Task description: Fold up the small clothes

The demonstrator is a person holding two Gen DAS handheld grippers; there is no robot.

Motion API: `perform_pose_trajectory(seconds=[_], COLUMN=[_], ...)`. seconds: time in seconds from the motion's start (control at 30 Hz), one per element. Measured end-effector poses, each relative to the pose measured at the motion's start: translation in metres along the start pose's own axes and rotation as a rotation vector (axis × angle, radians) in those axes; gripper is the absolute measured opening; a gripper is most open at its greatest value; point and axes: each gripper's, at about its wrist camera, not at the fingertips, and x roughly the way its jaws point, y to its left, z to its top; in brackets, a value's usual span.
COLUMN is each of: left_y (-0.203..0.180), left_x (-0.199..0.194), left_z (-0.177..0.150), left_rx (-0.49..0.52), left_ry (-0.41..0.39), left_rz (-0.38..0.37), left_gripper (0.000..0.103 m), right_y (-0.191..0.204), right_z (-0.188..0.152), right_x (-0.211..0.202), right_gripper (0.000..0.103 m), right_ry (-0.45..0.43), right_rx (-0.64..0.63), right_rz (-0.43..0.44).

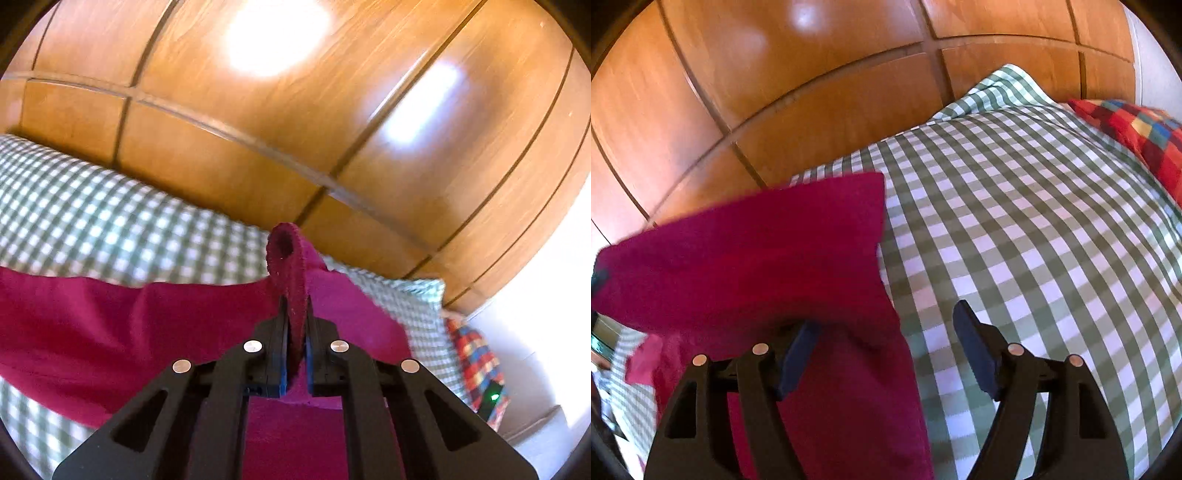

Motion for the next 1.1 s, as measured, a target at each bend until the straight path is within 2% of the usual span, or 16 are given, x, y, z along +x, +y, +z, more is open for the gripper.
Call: perform_pose_trajectory(seconds=[0.07,0.17,0.27,0.37,0.47,0.5,0.6,0.7,0.73,0.8,0.83,0.93,1.0,1.03,1.1], left_y=[0.015,0.042,0.06,0.06,0.062,0.062,0.054,0.032,0.026,0.018,0.017,0.026,0.041,0.045,0.048], left_x=[0.019,0.05,0.073,0.069,0.045,0.033,0.011,0.011,0.017,0.03,0.038,0.066,0.082,0.085,0.084], left_z=[-0.014,-0.037,-0.052,-0.054,-0.045,-0.042,-0.037,-0.04,-0.042,-0.047,-0.05,-0.056,-0.062,-0.066,-0.071], left_rx=[0.018,0.001,-0.027,-0.055,-0.086,-0.088,-0.077,0.009,0.03,0.073,0.086,0.087,0.071,0.077,0.082], left_ry=[0.069,0.162,0.225,0.206,0.139,0.094,0.016,0.003,0.011,0.021,0.028,0.1,0.139,0.135,0.108], left_rz=[0.087,0.211,0.259,0.256,0.271,0.272,0.243,0.209,0.206,0.213,0.223,0.283,0.3,0.29,0.27], left_gripper=[0.005,0.005,0.005,0.006,0.024,0.025,0.025,0.025,0.027,0.042,0.044,0.044,0.044,0.044,0.044], right_y=[-0.008,-0.012,-0.008,-0.005,-0.003,0.0,0.013,0.038,0.049,0.067,0.074,0.09,0.087,0.084,0.079], right_z=[-0.009,-0.015,-0.015,-0.018,-0.023,-0.025,-0.024,-0.013,-0.009,-0.003,-0.001,0.007,0.005,0.001,-0.007], right_x=[0.007,0.009,0.009,0.0,-0.02,-0.034,-0.06,-0.066,-0.06,-0.043,-0.032,0.015,0.041,0.056,0.063], right_gripper=[0.073,0.073,0.074,0.081,0.082,0.082,0.082,0.083,0.083,0.083,0.083,0.083,0.083,0.083,0.087], right_ry=[0.026,0.02,0.037,0.064,0.053,0.028,-0.037,-0.076,-0.079,-0.075,-0.065,-0.001,0.036,0.055,0.031], right_rx=[0.015,0.015,-0.024,-0.088,-0.162,-0.201,-0.247,-0.263,-0.272,-0.3,-0.308,-0.319,-0.308,-0.314,-0.319], right_rz=[-0.039,-0.03,-0.054,-0.1,-0.139,-0.143,-0.105,-0.009,0.014,0.028,0.028,-0.005,-0.042,-0.054,-0.039])
